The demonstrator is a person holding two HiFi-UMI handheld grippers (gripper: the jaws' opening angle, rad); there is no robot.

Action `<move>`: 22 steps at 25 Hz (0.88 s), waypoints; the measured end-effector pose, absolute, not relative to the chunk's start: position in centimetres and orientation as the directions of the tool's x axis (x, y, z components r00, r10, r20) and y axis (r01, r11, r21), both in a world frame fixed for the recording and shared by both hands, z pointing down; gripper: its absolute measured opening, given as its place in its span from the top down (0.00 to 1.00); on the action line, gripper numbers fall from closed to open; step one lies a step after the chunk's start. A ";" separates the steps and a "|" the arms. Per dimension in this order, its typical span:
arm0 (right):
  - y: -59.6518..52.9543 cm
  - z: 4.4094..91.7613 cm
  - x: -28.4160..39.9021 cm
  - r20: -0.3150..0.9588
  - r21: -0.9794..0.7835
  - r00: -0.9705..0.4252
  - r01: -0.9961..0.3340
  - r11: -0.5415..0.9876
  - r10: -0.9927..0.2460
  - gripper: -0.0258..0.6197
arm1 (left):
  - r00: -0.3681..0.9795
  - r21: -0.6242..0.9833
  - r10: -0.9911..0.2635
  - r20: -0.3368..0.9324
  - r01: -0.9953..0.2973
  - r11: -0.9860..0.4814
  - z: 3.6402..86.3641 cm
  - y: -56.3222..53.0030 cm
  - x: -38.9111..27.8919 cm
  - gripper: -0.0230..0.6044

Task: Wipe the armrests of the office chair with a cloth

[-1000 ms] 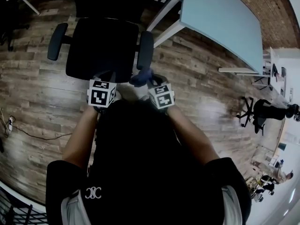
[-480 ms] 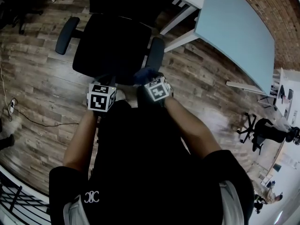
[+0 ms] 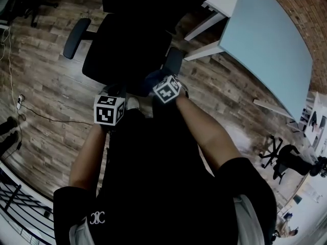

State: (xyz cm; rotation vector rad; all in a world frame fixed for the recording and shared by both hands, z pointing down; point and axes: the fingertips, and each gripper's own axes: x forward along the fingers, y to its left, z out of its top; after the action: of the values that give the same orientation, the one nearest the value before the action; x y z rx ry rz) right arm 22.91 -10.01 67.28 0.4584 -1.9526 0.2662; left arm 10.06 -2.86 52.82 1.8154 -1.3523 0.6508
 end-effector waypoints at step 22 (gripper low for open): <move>-26.9 66.1 26.2 0.895 0.060 -0.342 -0.544 0.837 -0.286 0.84 | 0.265 0.302 -0.561 0.785 -0.953 -0.027 54.2 -5.6 13.3 0.95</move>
State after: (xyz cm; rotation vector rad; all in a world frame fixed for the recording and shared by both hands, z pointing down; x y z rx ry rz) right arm 26.21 -26.91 66.09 0.6164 -1.9463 0.3019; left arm 13.25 -5.59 54.24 1.6991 -1.4026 0.5898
